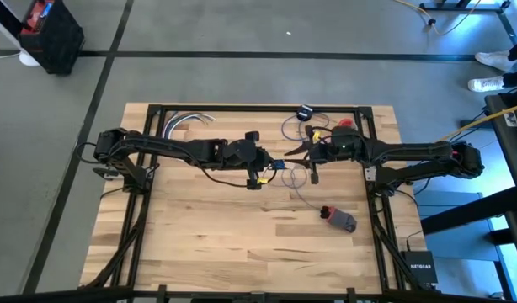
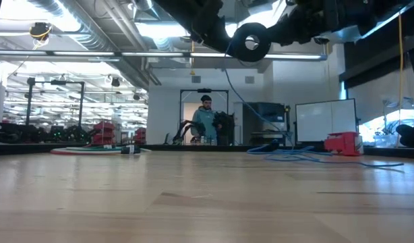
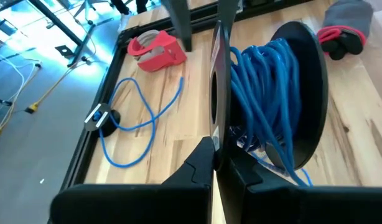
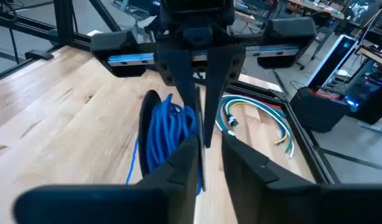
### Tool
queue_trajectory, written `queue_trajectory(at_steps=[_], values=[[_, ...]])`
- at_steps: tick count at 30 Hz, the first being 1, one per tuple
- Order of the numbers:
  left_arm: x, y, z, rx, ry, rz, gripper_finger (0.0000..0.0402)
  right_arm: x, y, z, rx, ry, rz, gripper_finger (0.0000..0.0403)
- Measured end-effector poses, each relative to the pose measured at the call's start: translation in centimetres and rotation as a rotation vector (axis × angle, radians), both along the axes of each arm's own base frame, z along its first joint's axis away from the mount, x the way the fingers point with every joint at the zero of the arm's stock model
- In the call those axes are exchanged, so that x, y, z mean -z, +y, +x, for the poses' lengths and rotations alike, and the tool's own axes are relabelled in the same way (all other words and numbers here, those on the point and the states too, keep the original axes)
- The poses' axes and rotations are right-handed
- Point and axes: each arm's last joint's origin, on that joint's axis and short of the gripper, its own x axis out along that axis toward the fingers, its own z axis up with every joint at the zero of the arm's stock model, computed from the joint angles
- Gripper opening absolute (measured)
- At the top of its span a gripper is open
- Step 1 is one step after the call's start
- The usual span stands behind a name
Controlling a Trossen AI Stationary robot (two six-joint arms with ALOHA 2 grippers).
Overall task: Coil cords
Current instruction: Coil the blue wire onto the spool
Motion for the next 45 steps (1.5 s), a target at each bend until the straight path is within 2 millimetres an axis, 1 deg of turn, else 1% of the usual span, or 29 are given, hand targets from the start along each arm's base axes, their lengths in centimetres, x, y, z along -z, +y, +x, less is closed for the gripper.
queue_trajectory(at_steps=[7,11,15,17,21,24,27,30,34,36,39,41,45], values=[[0.0,0.0,0.0,-0.002,-0.004,-0.002,0.0000,0.1,0.0,0.1,-0.003,0.009,-0.008,0.0010],[0.0,0.0,0.0,-0.005,-0.004,-0.006,0.0000,0.1,0.0,0.1,-0.005,0.006,-0.021,0.0012],[0.0,0.0,0.0,-0.021,-0.013,-0.030,0.0004,0.1,0.0,0.1,-0.005,0.005,-0.021,0.0005],[-0.1,0.1,0.0,-0.032,-0.016,-0.041,0.0018,0.1,0.0,0.1,0.005,0.003,-0.024,0.0006],[-1.0,0.2,-0.7,-0.054,-0.018,-0.057,0.0068,0.1,-0.2,0.1,0.052,0.004,-0.032,0.0004],[-2.1,0.2,-2.0,-0.072,-0.001,-0.052,0.0104,-0.1,-0.3,-0.2,0.112,0.000,-0.043,0.0004],[-2.7,0.0,-3.3,-0.111,0.001,-0.113,0.0124,-0.6,-0.4,-0.6,0.189,-0.015,-0.041,0.0003],[-1.0,-0.2,-3.5,-0.143,0.002,-0.165,0.0130,-1.1,-0.7,-1.0,0.290,-0.037,-0.046,0.0003],[3.3,-0.3,-2.9,-0.179,-0.005,-0.201,0.0131,-1.0,-0.9,-1.2,0.381,-0.027,-0.056,0.0002],[4.5,-0.2,-2.5,-0.220,-0.061,-0.217,0.0131,-1.0,-1.0,-1.2,0.426,-0.023,-0.066,0.0002],[5.3,0.2,-2.3,-0.338,-0.150,-0.220,0.0131,-0.9,-1.1,-1.3,0.451,-0.009,-0.072,0.0002],[5.7,0.5,-2.2,-0.397,-0.174,-0.234,0.0131,-0.9,-1.1,-1.3,0.451,-0.011,-0.073,0.0002],[6.0,0.8,-1.5,-0.401,-0.230,-0.267,0.0131,-0.9,-1.1,-1.3,0.449,-0.009,-0.080,0.0001]])
